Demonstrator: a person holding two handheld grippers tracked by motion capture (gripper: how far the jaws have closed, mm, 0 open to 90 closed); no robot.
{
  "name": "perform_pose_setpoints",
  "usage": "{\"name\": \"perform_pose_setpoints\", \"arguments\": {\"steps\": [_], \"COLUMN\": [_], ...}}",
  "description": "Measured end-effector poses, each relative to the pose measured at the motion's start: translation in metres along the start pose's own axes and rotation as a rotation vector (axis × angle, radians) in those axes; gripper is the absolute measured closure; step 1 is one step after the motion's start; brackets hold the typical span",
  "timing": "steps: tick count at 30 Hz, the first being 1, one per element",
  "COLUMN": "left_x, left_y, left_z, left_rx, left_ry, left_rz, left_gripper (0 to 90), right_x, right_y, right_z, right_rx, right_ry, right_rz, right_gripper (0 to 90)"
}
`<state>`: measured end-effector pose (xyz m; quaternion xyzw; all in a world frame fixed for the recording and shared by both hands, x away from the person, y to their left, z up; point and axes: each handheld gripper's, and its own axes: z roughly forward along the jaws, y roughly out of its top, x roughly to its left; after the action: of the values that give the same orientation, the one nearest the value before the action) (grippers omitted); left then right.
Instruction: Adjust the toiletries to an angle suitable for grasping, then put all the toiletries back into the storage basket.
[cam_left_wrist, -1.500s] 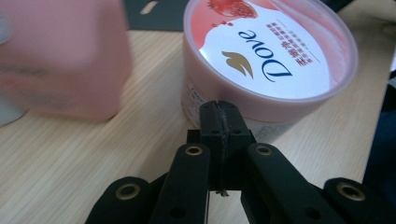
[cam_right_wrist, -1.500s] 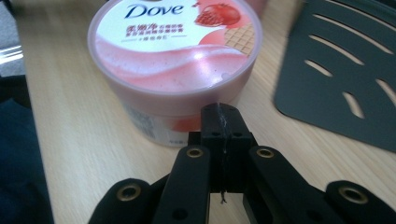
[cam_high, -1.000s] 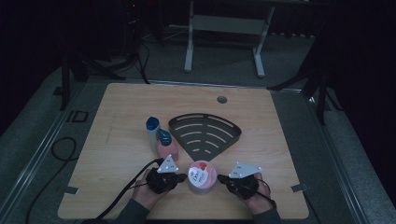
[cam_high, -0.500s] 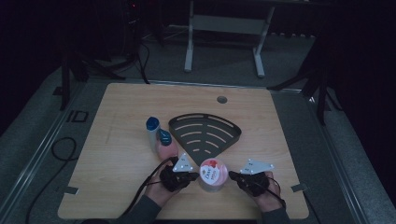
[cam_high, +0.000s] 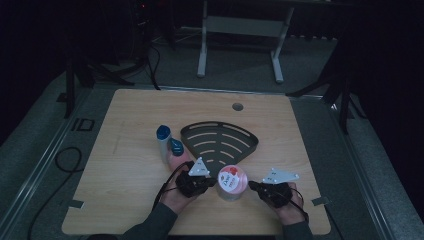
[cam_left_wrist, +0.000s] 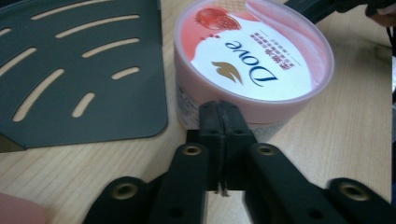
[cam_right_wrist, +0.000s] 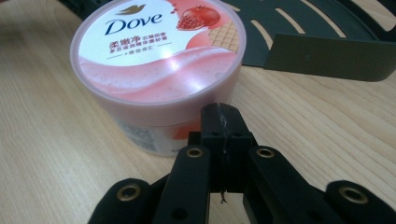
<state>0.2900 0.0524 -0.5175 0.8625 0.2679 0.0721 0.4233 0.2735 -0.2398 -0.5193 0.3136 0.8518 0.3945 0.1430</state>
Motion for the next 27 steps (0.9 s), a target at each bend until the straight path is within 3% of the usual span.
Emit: {"name": "perform_pose_setpoints", "arguments": {"steps": [8,19,22,27], "left_x": [0.005,0.008,0.007,0.006], "left_y": [-0.006,-0.010,-0.011,-0.010], "left_z": [-0.005,-0.009,-0.008,-0.007], "left_rx": [-0.021,-0.045,-0.041,-0.042], "left_ry": [0.009,0.009,0.014,-0.008], "left_rz": [-0.024,-0.036,-0.035,-0.020], "left_gripper": [65.4,50.6,42.8,37.4], "right_x": [-0.009,-0.014,-0.015,-0.014], "right_y": [-0.005,-0.008,-0.008,-0.009], "right_z": [-0.002,-0.011,-0.013,-0.018], "right_rx": [-0.044,-0.086,-0.093,-0.088], "right_ry": [-0.038,-0.074,-0.058,-0.041], "right_rz": [0.046,0.086,0.099,0.087], "right_gripper": [81.6,56.2,50.6,41.5]}}
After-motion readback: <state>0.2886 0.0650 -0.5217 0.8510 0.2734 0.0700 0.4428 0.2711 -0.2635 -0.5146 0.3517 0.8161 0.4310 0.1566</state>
